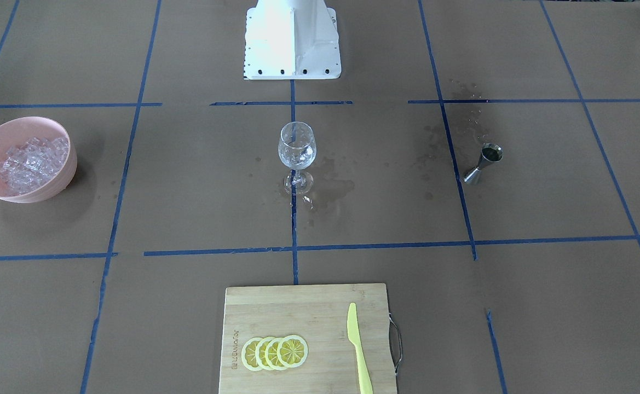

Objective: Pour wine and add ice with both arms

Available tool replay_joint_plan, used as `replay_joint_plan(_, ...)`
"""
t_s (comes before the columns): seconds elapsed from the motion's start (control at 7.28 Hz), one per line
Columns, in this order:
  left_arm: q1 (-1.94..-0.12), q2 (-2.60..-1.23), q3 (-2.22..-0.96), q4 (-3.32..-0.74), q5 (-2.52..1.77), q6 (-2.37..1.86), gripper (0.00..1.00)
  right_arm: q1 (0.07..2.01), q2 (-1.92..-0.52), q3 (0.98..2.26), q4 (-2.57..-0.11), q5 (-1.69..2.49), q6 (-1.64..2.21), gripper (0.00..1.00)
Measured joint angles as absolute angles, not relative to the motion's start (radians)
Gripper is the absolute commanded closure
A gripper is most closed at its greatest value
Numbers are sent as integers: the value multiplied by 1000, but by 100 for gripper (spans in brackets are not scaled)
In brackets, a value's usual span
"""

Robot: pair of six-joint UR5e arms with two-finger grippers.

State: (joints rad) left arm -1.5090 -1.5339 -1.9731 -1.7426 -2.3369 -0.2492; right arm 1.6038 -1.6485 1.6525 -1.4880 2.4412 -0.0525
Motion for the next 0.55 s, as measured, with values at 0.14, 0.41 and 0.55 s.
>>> replay_joint_plan(0.14, -1445, -1513, -2061, -1751, -2313, -375, 0, 1601, -1632, 1653, -1487, 2438, -53, 0)
replay_joint_plan(0.41, -1225, -1413, -2200, -1909, -2168, -715, 0, 1599, -1619, 1659, -1486, 2436, -54, 0)
replay_joint_plan(0.55, -1106, -1344, -2224, -2054, -2077, -875, 0, 1598, -1619, 1670, -1484, 2434, -53, 0)
